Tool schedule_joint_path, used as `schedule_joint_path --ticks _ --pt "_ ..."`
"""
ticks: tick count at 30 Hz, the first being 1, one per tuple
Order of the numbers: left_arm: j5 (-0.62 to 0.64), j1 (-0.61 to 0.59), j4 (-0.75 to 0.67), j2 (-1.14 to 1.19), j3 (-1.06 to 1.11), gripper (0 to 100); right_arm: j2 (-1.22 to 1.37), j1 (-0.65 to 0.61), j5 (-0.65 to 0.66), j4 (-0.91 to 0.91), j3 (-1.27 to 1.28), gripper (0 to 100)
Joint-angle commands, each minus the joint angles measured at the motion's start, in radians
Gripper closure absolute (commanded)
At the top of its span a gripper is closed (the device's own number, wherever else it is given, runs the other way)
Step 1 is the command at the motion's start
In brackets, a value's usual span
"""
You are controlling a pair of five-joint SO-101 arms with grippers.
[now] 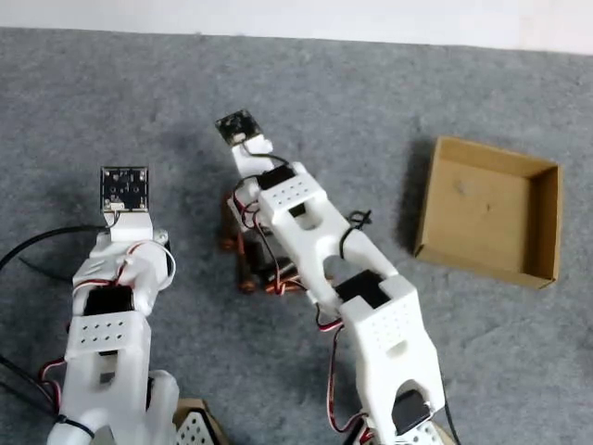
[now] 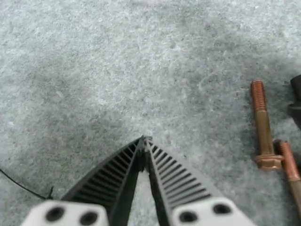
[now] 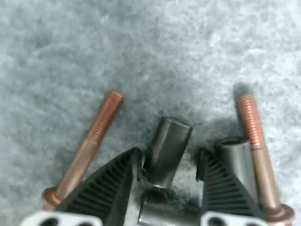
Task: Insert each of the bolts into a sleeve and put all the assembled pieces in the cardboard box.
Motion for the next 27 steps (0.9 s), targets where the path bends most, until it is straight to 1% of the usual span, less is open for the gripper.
schedule_joint_path --ticks 1,3,9,15,17,18,19,21,22,23,27 --pt "0.006 -0.013 -0.018 -0.024 -0.004 99 0.076 0.018 -0.011 -0.025 -0.084 81.0" --pt "0.006 -0.013 -0.018 -0.024 -0.004 99 0.120 0.021 -0.011 0.021 -0.151 81.0" --pt "0.006 -0.013 -0.018 -0.021 -0.004 99 0.243 0.021 -0.017 0.286 -0.407 81.1" --pt "0.006 -0.013 -0.018 -0.021 -0.004 99 0.337 0.021 -0.018 0.513 -0.581 81.1" --pt "0.006 -0.013 -0.018 -0.021 -0.004 99 0.364 0.021 -0.018 0.539 -0.619 81.7" --pt "0.006 -0.013 -0.018 -0.021 -0.004 99 0.377 0.021 -0.018 0.545 -0.636 83.7" --pt "0.006 -0.013 -0.018 -0.021 -0.004 99 0.384 0.021 -0.018 0.549 -0.650 87.5" --pt "0.006 -0.013 -0.018 -0.021 -0.004 99 0.398 0.021 -0.018 0.549 -0.673 98.8" --pt "0.006 -0.013 -0.018 -0.021 -0.004 99 0.401 0.021 -0.018 0.550 -0.674 99.8" --pt "0.006 -0.013 -0.018 -0.022 -0.004 99 0.401 0.018 -0.017 0.550 -0.677 97.9" --pt "0.006 -0.015 -0.018 -0.022 -0.004 99 0.401 0.016 -0.012 0.550 -0.679 99.4"
